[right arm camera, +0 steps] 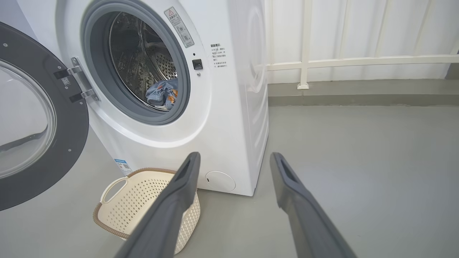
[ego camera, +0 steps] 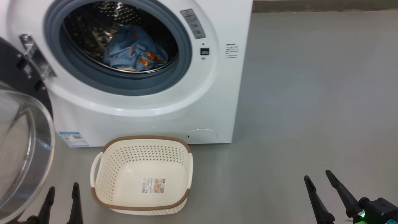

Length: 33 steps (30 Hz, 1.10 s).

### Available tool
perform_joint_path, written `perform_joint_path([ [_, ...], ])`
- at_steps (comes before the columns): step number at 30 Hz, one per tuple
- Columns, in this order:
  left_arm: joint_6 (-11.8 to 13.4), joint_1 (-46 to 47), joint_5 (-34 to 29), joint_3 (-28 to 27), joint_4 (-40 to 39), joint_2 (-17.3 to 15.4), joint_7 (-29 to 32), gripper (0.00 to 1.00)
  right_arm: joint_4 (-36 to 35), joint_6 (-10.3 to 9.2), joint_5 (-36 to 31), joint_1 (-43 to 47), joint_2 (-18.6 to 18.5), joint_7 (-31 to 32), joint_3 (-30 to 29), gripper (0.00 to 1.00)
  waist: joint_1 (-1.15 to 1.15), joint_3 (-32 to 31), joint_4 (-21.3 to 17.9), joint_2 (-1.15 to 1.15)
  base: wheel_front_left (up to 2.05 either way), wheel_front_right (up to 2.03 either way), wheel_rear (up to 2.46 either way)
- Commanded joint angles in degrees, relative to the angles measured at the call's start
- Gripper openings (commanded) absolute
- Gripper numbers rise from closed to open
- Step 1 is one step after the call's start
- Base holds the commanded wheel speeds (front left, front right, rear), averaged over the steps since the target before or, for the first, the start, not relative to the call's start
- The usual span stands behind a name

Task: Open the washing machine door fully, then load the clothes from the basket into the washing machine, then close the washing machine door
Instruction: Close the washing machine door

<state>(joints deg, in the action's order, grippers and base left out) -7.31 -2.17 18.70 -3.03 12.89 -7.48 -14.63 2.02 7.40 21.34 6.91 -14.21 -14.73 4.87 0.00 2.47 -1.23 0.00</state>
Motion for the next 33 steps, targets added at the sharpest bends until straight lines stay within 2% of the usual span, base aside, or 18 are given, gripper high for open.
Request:
perform_joint_path([
  [1,-0.1,1.6,-1.0,-2.4,-1.1,-0.5,-0.4,1.0,-1.0,0.09,-0.1,-1.8,-1.2,-0.3,1.7,1.0,0.0,0.2,1.9,0.0,0.0,0.0,0.0],
  [23,0.3,2.5,-0.6,-5.4,0.0,3.1,-0.4,1.0,3.5,0.09,0.2,-10.8,-2.6,-0.3,10.7,1.0,0.0,2.1,18.9,0.0,0.0,0.0,0.0],
  [33,0.7,2.9,-0.1,-6.2,0.7,4.1,-0.4,1.0,6.0,0.09,1.2,-14.3,-3.3,-0.3,14.0,1.0,0.0,2.4,25.2,0.0,0.0,0.0,0.0],
])
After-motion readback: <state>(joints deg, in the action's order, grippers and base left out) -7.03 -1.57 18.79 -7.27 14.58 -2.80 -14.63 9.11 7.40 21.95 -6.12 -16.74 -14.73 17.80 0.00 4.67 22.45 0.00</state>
